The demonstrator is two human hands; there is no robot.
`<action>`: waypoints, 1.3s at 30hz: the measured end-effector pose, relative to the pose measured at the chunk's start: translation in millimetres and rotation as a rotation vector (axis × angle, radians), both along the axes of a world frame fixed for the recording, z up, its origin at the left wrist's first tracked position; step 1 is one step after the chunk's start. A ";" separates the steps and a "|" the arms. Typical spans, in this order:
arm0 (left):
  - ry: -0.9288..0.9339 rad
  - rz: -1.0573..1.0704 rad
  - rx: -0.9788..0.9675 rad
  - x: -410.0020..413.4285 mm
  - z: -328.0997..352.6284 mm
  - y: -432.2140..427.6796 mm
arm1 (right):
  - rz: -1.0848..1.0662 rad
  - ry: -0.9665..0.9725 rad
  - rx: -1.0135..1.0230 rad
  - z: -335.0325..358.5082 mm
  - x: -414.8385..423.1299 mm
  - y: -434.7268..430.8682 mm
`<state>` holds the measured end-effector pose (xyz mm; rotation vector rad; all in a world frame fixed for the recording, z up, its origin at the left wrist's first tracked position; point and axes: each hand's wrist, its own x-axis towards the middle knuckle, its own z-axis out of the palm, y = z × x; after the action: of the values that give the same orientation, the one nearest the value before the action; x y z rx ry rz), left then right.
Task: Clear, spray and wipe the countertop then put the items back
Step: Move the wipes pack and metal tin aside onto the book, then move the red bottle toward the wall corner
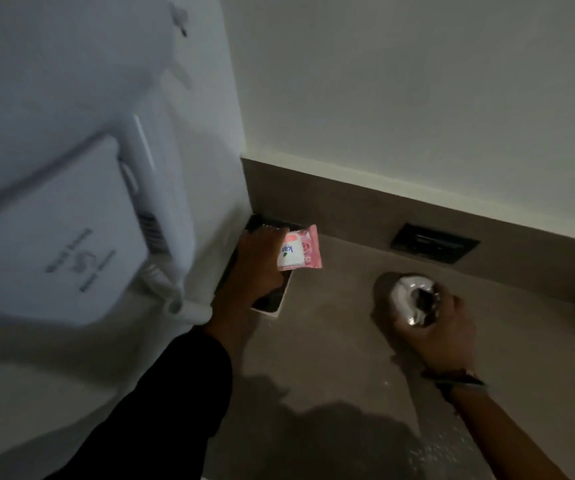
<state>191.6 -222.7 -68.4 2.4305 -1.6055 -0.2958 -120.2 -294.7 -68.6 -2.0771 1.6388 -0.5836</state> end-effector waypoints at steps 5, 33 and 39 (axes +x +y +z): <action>-0.016 -0.032 0.118 22.3 -8.2 -27.3 | 0.348 -0.169 0.072 -5.3 81.3 63.6; 0.103 -0.157 -0.306 -138.0 -58.0 120.5 | -0.429 -0.099 -0.131 2.5 -106.2 -16.1; 0.029 -0.221 -0.227 -127.7 -96.6 134.4 | -0.932 -0.190 0.055 23.7 -203.0 -88.0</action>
<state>63.9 -88.3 -165.0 2.0782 -1.7907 -0.1713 -323.2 -382.7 -44.9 -1.0669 2.4070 -0.9547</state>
